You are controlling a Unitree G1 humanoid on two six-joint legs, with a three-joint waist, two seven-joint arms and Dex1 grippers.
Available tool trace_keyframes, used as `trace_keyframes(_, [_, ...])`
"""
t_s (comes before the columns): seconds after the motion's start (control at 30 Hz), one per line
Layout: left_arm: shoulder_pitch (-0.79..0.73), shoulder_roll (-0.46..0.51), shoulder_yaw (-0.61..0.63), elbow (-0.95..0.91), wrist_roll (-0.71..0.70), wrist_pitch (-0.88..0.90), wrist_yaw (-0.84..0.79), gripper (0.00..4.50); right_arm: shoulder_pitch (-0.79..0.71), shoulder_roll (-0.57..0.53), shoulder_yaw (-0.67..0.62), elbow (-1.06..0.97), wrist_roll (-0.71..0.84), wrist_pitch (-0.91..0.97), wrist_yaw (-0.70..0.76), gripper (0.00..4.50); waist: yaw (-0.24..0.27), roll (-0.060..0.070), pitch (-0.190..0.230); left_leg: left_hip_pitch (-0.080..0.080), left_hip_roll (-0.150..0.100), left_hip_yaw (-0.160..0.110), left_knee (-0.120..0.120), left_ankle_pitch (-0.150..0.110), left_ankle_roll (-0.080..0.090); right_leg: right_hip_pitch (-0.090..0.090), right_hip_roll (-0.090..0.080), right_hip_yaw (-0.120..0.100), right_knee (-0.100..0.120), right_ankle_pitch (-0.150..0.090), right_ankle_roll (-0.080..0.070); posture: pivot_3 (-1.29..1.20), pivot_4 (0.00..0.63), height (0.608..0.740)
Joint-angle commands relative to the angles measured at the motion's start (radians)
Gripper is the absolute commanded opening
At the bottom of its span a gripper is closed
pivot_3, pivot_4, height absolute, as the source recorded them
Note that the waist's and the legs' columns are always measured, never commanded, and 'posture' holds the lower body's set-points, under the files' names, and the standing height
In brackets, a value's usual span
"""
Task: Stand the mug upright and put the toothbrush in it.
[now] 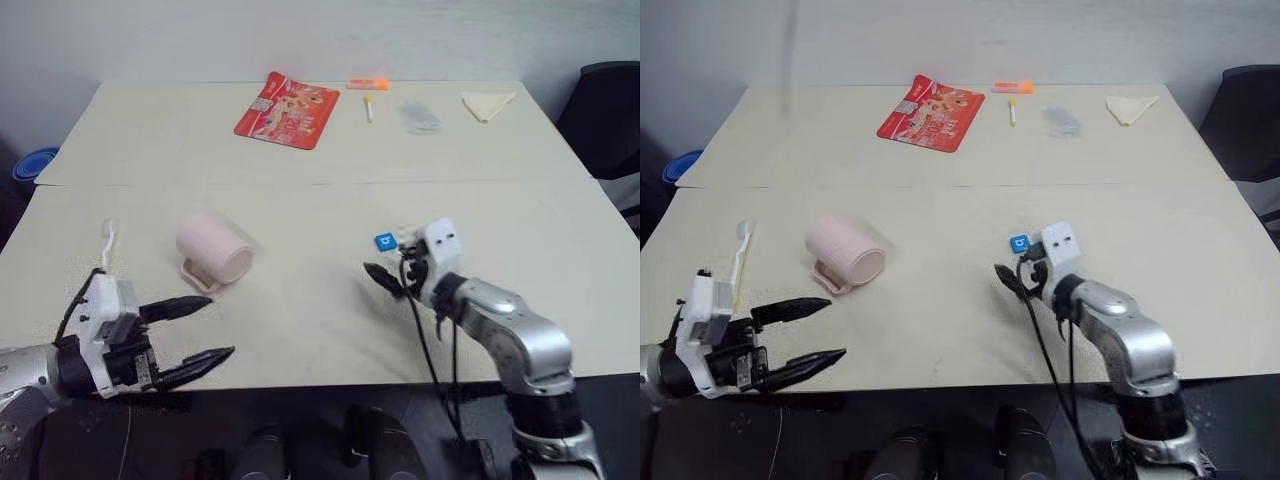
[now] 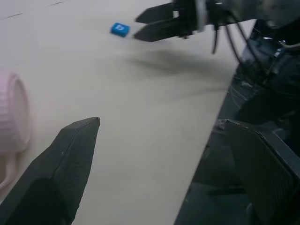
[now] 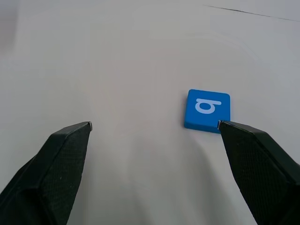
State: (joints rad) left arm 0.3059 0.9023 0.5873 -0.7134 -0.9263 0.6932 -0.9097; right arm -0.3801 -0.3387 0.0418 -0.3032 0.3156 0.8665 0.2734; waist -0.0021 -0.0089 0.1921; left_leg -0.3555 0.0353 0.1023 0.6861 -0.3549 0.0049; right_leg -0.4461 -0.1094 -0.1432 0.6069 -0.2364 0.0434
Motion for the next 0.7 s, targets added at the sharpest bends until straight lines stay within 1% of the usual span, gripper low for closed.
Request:
trace_keyframes(0.03, [-0.028,0.038,-0.004,-0.042,-0.042,0.009,-0.020,4.49,-0.045,0.045,0.011,0.084,-0.083,-0.053,-0.090,4.50,-0.002,0.000,0.000,0.000,0.000,0.000,0.000,0.000,0.000,0.000,0.001,0.000,0.000,0.000,0.000,0.00,0.150,0.740])
trace_keyframes(0.2, [-0.073,0.053,-0.034,-0.048,-0.055,0.013,-0.007,4.49,-0.091,0.101,0.011,0.179,-0.126,-0.101,-0.128,4.50,-0.005,0.000,0.000,0.001,0.001,0.002,0.000,0.000,0.000,-0.001,0.006,0.005,0.000,0.000,0.000,0.00,0.150,0.740])
trace_keyframes(0.37, [-0.097,0.058,-0.078,-0.040,-0.020,-0.003,-0.013,4.49,-0.122,0.145,0.002,0.276,-0.139,-0.156,-0.132,4.50,-0.011,0.000,0.000,0.001,0.004,0.004,0.000,0.001,-0.001,-0.001,0.011,0.007,0.001,0.000,0.000,0.00,0.150,0.740])
trace_keyframes(0.47, [-0.130,0.056,-0.105,-0.031,-0.013,-0.004,-0.007,4.50,-0.128,0.168,-0.013,0.312,-0.145,-0.192,-0.142,3.88,-0.020,0.000,0.000,0.002,0.005,0.005,0.000,0.001,-0.002,-0.001,0.012,0.008,0.002,0.000,0.000,0.00,0.150,0.740])
trace_keyframes(0.57, [-0.155,0.056,-0.122,-0.020,-0.012,-0.004,-0.013,4.50,-0.125,0.172,-0.016,0.329,-0.152,-0.212,-0.136,2.86,-0.026,0.000,0.000,0.002,0.005,0.005,0.000,0.000,-0.002,-0.001,0.012,0.008,0.002,0.000,0.000,0.00,0.150,0.740])
trace_keyframes(0.6, [-0.162,0.055,-0.129,-0.017,-0.009,-0.005,-0.013,4.50,-0.123,0.171,-0.013,0.330,-0.155,-0.216,-0.132,2.43,-0.026,0.000,0.000,0.002,0.006,0.005,0.000,0.000,-0.002,-0.001,0.012,0.008,0.002,0.000,0.000,0.00,0.150,0.740])
trace_keyframes(0.7, [-0.175,0.052,-0.139,-0.013,-0.003,-0.007,-0.011,4.50,-0.117,0.173,-0.013,0.323,-0.156,-0.216,-0.129,1.51,-0.027,0.000,0.000,0.003,0.007,0.006,-0.001,0.000,-0.003,-0.001,0.013,0.009,0.002,-0.001,-0.001,0.00,0.150,0.740])
